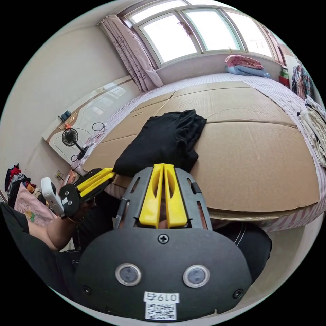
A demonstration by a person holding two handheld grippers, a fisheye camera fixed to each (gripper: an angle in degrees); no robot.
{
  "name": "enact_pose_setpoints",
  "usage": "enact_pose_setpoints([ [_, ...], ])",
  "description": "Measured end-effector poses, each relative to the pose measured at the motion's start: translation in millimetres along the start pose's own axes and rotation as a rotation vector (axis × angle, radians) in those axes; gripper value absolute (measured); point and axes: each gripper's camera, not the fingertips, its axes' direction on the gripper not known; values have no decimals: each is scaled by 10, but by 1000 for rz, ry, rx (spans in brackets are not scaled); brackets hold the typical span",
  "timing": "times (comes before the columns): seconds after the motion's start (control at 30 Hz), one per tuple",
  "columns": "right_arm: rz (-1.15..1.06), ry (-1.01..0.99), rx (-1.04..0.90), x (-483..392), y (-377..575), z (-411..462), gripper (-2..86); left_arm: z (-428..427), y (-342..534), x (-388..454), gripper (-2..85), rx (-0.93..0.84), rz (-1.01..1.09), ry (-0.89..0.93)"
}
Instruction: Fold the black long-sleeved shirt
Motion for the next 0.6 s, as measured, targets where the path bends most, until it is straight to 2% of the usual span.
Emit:
enact_pose_setpoints([
  [0.4,-110,51,55,-296,464,-82,-8,-70,137,-357,9,50,-111,5],
  [0.6,-142,304,43,-680,622,-59,-8,-213,228,-731,11,35,-238,72],
])
